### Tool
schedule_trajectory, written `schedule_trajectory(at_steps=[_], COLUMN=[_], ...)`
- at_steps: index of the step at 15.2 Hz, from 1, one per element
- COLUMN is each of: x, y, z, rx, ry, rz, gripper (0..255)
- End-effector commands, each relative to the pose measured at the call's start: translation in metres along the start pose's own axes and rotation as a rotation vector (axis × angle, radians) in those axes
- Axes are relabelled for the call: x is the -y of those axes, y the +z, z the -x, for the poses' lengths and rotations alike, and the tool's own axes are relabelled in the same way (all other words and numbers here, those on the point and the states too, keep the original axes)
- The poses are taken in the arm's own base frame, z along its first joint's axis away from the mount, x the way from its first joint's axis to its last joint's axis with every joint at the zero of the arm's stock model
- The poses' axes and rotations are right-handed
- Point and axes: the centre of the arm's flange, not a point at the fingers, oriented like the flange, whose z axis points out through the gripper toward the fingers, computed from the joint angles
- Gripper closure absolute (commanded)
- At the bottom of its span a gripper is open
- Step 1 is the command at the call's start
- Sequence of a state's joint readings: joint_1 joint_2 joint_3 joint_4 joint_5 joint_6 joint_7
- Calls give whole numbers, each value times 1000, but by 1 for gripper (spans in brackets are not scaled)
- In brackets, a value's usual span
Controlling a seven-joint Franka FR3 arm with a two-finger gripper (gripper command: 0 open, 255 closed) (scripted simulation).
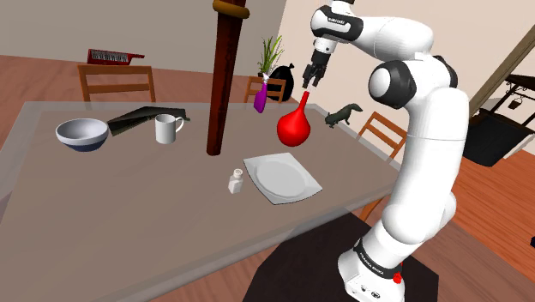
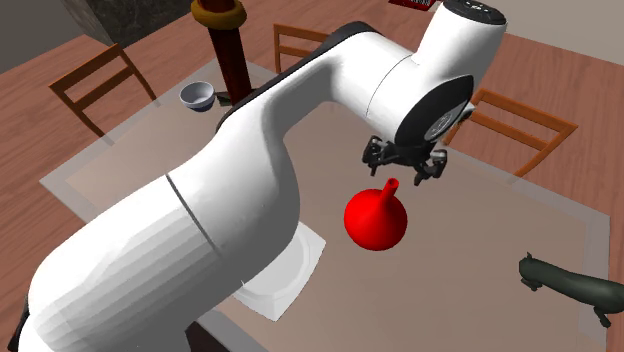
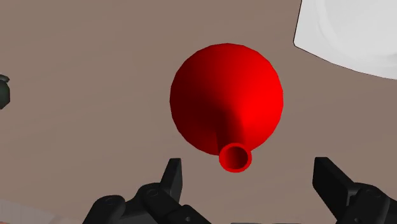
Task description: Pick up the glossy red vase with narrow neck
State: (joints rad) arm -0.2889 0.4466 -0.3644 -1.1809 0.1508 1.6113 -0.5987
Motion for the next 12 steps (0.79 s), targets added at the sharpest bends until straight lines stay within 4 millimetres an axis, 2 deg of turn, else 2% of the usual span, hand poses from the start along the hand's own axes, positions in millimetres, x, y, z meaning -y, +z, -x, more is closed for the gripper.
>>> schedule_trajectory(at_steps=[1, 7, 9, 10, 12], x=[-5, -5, -4, -5, -5], y=[8, 43, 43, 43, 44], z=[-6, -6, -6, -6, -6], rx=[2, 2, 2, 3, 3], ry=[-1, -1, -1, -1, -1], rz=[0, 0, 0, 0, 0], gripper=[0, 0, 0, 255, 255])
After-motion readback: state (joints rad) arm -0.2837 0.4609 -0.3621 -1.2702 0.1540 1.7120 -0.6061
